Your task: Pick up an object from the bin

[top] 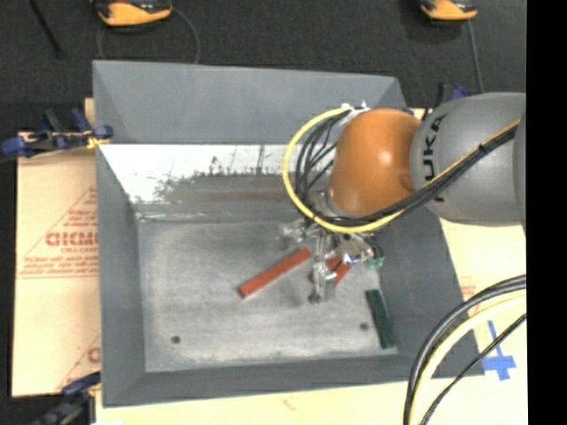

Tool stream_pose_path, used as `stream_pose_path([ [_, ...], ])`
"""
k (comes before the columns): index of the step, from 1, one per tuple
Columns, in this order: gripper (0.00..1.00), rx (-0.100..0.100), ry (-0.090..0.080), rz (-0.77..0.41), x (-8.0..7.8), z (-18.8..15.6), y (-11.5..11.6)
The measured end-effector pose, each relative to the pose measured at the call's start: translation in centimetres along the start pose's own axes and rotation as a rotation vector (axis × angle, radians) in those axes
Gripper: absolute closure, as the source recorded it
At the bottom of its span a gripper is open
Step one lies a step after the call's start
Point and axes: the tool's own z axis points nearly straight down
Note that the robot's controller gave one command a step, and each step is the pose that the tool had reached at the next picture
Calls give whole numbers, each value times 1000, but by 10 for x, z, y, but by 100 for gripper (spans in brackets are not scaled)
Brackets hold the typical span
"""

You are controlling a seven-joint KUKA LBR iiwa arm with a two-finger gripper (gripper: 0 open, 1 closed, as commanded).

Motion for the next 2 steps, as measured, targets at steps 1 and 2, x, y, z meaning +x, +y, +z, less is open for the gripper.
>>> stream_pose_path([
  [1, 0, 1, -7, -238, -32, 47, 17],
  [2, 100, 1, -10, -233, -33, 45, 17],
])
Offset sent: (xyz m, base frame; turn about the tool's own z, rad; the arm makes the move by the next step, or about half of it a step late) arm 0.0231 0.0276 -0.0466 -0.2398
